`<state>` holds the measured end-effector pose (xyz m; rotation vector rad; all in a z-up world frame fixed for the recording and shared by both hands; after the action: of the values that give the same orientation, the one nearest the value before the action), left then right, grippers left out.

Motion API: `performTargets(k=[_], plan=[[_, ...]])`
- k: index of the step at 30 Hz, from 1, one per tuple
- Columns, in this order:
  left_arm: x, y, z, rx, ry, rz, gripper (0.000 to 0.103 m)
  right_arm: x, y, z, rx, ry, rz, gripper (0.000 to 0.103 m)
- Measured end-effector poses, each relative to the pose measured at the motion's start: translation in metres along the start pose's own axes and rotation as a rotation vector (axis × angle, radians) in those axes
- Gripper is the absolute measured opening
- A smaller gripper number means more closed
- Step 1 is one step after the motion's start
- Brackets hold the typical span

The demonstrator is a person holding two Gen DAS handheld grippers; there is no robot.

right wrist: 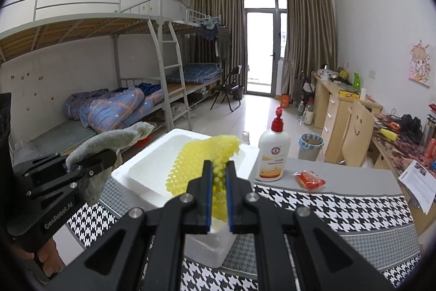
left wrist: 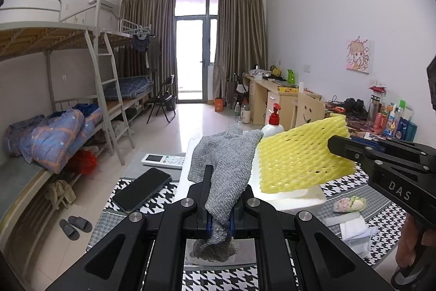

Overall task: Organize soft objects
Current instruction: 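Lower the yellow mesh into the foam box and open the right tool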

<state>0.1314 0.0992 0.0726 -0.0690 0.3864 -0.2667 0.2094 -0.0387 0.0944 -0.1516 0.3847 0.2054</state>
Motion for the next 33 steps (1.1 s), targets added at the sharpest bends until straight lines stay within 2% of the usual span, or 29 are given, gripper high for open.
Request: performTargets(k=[14,27,28,30,32,33], plan=[[0.021,0.008,0.003,-0.011,0.029,0.015,0.009,0.059,0.022,0.005,-0.043,0.134,0.041,0.011],[0.026,0.014,0.002,-0.032,0.049,0.029,0.009,0.086,0.034,0.000,-0.059,0.214,0.053,0.012],[0.026,0.014,0.002,-0.033,0.050,0.030,0.009,0.086,0.036,-0.001,-0.062,0.219,0.056,0.016],[0.027,0.015,0.002,-0.039,0.053,0.031,0.009,0.085,0.038,-0.001,-0.068,0.216,0.061,0.032],[0.028,0.017,0.003,-0.045,0.058,0.032,0.009,0.082,0.038,0.000,-0.069,0.200,0.054,0.074],[0.028,0.017,0.003,-0.046,0.061,0.031,0.009,0.081,0.038,0.000,-0.069,0.192,0.050,0.082]])
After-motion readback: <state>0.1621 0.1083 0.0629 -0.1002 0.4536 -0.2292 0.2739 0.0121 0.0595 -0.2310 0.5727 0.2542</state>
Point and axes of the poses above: each gripper's, at about its wrist camera, not at the fingertips, and x roughly the way its jaws point, y to its left, z to its top, the point moved 2 cm from there along x, roughly the way its jaws point, and after that the axes turned 15 degrees about -z, right-handed, at the moved point
